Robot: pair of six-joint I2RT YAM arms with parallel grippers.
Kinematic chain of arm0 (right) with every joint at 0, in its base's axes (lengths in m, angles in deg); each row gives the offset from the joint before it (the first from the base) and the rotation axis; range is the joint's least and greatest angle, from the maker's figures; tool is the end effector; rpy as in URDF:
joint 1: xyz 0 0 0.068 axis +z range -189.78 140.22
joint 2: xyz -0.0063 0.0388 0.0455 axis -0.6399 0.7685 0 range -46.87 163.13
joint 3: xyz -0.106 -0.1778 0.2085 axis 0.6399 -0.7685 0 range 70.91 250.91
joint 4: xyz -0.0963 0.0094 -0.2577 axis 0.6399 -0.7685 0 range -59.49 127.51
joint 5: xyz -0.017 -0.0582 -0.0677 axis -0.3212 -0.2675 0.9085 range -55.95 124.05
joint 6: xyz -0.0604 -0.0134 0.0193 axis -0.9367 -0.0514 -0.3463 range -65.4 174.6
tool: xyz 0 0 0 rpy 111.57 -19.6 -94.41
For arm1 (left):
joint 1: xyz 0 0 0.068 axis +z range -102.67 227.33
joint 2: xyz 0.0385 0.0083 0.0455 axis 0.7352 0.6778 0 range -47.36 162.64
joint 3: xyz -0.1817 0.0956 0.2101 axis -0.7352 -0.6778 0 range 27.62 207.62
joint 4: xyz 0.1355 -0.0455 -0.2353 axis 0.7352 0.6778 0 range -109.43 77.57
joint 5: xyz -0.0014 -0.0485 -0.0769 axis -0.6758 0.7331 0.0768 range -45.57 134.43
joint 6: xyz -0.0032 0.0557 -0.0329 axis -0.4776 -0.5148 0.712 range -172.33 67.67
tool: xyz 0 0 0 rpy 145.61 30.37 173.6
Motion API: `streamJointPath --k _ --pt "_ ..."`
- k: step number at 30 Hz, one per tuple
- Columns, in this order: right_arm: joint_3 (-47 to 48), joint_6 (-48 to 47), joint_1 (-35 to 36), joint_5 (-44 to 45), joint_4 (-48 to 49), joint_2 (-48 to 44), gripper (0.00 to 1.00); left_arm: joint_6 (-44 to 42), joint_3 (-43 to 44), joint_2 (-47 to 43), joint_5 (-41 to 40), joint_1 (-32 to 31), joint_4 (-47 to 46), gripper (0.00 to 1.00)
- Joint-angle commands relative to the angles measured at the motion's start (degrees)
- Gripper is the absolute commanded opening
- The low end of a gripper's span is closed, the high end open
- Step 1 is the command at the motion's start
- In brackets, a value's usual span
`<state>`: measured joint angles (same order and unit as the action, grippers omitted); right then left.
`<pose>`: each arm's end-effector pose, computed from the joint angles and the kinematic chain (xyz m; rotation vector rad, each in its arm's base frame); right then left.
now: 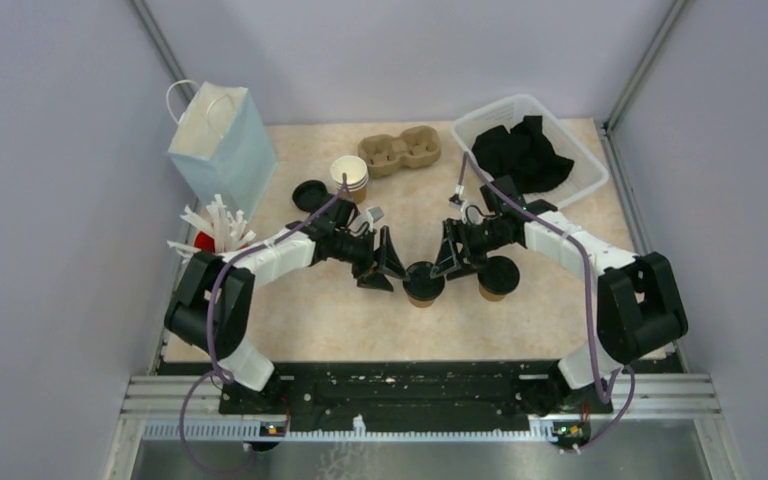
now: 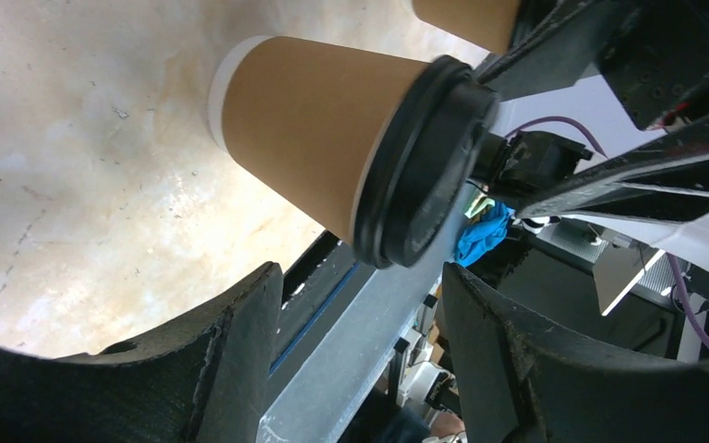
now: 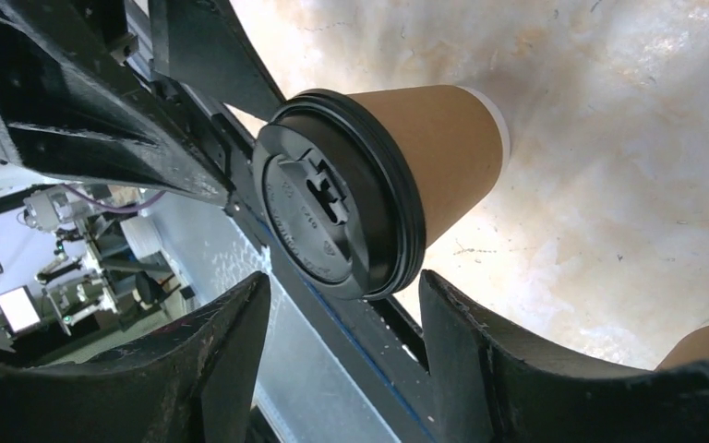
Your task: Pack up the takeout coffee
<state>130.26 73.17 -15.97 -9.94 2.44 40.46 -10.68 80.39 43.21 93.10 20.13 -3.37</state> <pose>0.2732 0.1590 0.2315 -0.3865 2.6987 1.2568 0.2746 -0.1838 0.2006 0.0557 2.7298 -1.5059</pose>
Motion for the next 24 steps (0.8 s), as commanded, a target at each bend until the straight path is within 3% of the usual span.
streamJointPath --k 1,8,16,18,21,24 --pt "1.4 -3.8 -0.8 -1.4 0.4 1.4 0.6 -2.3 1.8 2.9 0.6 -1.5 -2.7 0.69" --pt "0.0 -2.7 -0.9 -0.3 3.3 3.3 0.51 -4.2 -0.1 4.7 -4.8 -1.8 0.3 0.56" --pt "-0.3 -0.8 -0.9 5.1 4.1 4.4 0.48 -5.2 -1.5 5.4 -7.7 -1.9 1.7 0.52" --pt "1.1 -1.3 -0.9 3.2 3.0 2.8 0.52 -5.2 -0.2 4.7 -8.0 -2.0 2.4 0.52" --pt "0.7 -1.5 -0.6 -3.2 4.0 0.5 0.68 -5.0 1.3 4.4 -8.6 -2.1 3.1 0.52" --pt "-0.9 -3.4 0.5 -2.3 3.5 0.7 0.73 -4.4 1.2 4.7 -8.5 -2.4 2.7 0.52"
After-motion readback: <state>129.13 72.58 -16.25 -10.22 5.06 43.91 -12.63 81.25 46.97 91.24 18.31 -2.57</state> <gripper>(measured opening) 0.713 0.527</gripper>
